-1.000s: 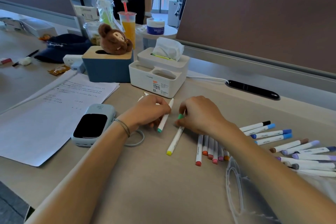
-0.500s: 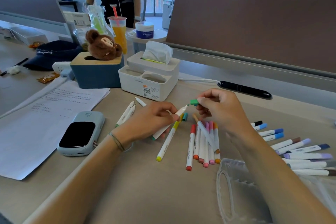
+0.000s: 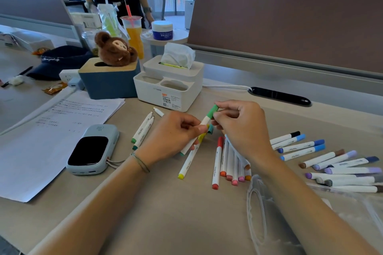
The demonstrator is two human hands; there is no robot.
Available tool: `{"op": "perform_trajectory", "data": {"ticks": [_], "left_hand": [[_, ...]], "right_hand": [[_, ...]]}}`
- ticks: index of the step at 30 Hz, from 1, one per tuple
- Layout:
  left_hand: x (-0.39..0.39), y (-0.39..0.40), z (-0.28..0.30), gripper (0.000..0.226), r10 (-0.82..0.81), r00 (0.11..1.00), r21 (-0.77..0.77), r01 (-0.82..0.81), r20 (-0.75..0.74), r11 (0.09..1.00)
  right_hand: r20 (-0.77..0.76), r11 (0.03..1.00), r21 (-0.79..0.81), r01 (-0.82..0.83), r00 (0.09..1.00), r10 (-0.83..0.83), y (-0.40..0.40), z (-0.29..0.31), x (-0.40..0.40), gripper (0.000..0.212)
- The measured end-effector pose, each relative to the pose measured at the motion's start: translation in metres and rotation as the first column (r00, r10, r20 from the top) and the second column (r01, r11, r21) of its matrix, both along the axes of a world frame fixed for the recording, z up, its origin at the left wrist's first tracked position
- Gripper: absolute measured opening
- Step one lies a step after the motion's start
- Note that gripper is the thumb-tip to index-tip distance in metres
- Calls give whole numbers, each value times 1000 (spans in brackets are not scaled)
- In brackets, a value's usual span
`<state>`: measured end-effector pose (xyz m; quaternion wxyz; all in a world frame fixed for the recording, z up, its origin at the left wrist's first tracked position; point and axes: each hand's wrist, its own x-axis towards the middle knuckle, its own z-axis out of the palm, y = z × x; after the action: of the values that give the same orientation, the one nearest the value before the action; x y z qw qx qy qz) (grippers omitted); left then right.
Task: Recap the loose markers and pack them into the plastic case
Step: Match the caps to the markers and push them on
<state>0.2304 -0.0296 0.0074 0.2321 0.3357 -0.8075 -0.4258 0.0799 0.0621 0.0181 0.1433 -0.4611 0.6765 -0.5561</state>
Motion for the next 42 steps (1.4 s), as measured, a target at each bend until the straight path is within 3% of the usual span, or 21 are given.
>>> {"op": "perform_trajectory", "data": {"ticks": [7,10,14,21,24,30,42], "left_hand": [[-1,-1,-1,13,38,999,-48,-38,4,998],[2,-7,-1,20,54,987,-186,-25,152,982],[10,-18,-4,27,197,917,-366,-61,347,929],[12,-30,-17,37,287,786,-363,-86,547,928],[13,-34,-18,42,325,783,-339,-156,530,928],[6,-59,-8,25,562,726,-520,-327,396,789],[-12,-73,-9,18,537,716,-520,-281,446,807]], "right_hand": [[55,996,12,-94,994,93,-1,4,2,34],[88,988,88,-128,989,120,-3,3,-3,26],[65,975,188,-122,992,111,-5,-6,-7,24],[33,971,213,-112,994,108,-6,-3,-13,22],[41,964,235,-123,992,117,-6,-1,-14,23],[48,964,239,-119,993,110,-2,7,-17,24],[-50,963,253,-97,992,113,1,18,-31,24]]}}
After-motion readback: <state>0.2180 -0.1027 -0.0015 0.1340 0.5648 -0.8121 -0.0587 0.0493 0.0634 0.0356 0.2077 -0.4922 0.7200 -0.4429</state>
